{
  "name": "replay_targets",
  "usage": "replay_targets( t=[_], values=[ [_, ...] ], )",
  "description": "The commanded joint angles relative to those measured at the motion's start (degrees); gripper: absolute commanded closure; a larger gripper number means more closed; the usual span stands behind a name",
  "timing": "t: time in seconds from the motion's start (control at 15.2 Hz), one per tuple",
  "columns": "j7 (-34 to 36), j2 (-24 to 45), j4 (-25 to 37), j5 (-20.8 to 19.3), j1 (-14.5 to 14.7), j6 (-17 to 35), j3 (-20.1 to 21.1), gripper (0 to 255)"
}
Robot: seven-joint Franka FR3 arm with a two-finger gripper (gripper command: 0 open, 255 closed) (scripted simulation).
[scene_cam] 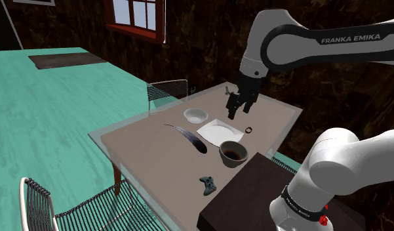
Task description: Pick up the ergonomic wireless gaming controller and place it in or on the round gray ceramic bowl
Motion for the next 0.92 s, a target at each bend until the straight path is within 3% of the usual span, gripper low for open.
replay_targets(
  t=[0.0,0.46,0.86],
  values=[
    [0.1,0.8,-3.4,0.3,0.3,4.7,0.4,0],
    [2.2,7.2,-13.5,2.3,2.3,22.8,3.5,0],
    [4.5,20.5,-18.3,3.6,3.6,42.0,6.7,0]
  ],
)
